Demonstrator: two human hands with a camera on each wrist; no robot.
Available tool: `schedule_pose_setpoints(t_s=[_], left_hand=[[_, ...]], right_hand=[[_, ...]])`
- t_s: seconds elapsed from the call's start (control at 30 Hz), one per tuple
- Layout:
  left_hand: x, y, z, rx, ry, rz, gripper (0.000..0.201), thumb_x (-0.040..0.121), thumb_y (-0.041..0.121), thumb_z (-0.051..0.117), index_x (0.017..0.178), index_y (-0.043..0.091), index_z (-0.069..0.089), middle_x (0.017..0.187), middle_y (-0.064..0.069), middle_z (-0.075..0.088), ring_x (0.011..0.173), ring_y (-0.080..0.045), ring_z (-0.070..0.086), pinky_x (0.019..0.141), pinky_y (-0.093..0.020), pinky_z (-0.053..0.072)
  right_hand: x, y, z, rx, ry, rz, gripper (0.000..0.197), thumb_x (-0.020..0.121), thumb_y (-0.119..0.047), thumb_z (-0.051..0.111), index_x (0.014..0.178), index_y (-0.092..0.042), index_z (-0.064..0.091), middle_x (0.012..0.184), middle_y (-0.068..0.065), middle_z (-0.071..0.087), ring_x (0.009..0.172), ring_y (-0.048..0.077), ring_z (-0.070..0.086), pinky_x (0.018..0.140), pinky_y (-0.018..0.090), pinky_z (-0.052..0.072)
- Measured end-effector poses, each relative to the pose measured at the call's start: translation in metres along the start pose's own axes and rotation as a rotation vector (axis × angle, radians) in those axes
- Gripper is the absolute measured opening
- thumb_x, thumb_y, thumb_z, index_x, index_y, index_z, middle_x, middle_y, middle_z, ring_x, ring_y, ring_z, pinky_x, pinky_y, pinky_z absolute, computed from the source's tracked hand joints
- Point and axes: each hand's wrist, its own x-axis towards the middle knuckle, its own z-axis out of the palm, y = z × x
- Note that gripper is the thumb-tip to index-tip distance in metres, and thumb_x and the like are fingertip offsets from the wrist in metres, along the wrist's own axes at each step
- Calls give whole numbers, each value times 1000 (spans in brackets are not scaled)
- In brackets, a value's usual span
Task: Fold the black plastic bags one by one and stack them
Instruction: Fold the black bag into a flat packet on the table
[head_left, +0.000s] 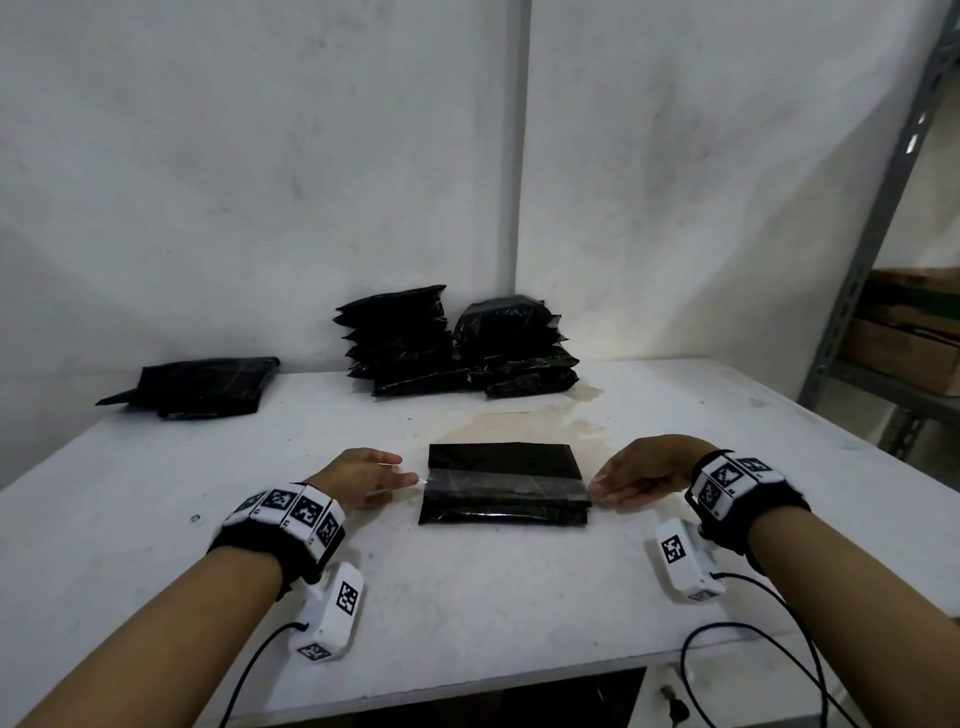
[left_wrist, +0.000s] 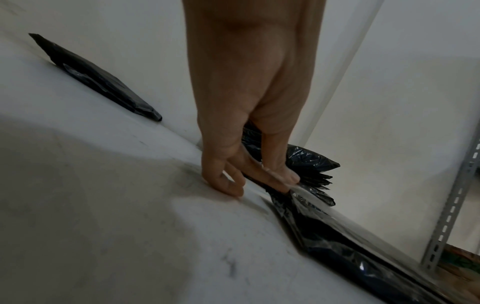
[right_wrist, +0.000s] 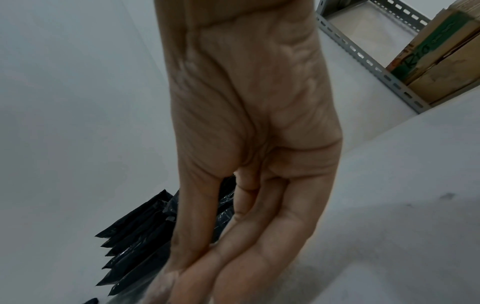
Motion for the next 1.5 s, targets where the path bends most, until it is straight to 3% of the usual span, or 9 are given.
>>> schedule_pose_setpoints(t_s=[0.5,0.63,0.8,0.97,1.03,1.13,1.3,1.4,1.5], left_hand=[[5,4,15,435,62,89,31,70,-4,78,96,6,65,61,-3,54,49,-11,49,41,-15,37],[4,7,20,546,39,104,23,79,-3,70,101,5,68,56,1,51,49,-8,46,40,-15,36],[5,9,28,683,2,146,15,87,9,65,101,12,69,71,5,54,62,-4,48,42,-11,38],[4,7,29,609,-42,91,21,78,36,77,83,16,75,65,7,55,69,-7,48,55,-16,36],[5,6,31,550,-103,79,13,76,27,79,76,16,73,69,6,62,75,-8,54,61,-16,39],[0,9,36,441,-135,95,13,80,6,74,71,10,65,52,12,61,54,2,58,51,-8,39],[-6,13,37,235,-121,95,28,81,5,72,103,10,56,83,-1,66,69,-8,61,55,-16,44],[-9,18,32,44,-189,72,29,83,15,71,109,10,60,97,-6,71,87,-19,67,79,-28,51],[-14,24,29,-47,-274,81,41,77,32,72,113,14,66,106,-3,71,96,-21,65,80,-33,50]], right_hand=[[2,-7,14,-240,86,62,25,82,-16,76,102,-5,68,75,3,69,63,9,70,63,22,59],[3,-8,10,-331,123,61,37,78,-47,74,88,-13,63,77,0,60,65,10,61,64,20,52],[12,-9,14,-543,196,48,70,40,-84,71,56,-21,45,58,1,45,57,18,41,66,25,41],[20,-13,18,-476,130,54,70,38,-63,86,60,-24,32,51,-2,30,47,15,27,53,25,26],[19,-15,17,-406,151,35,63,38,-51,88,63,-24,36,52,-2,28,47,14,25,51,24,23],[21,-13,18,-344,143,8,52,48,-42,88,65,-23,42,55,-1,29,48,14,27,49,23,25],[16,-16,16,-41,105,-137,18,81,-14,74,90,-13,60,80,1,61,70,14,58,54,22,50],[12,-23,15,214,31,-272,19,84,-6,69,99,-10,58,93,7,65,79,18,65,65,28,56],[9,-37,17,280,-17,-395,12,85,-5,66,94,-10,60,95,7,68,78,15,66,70,24,56]])
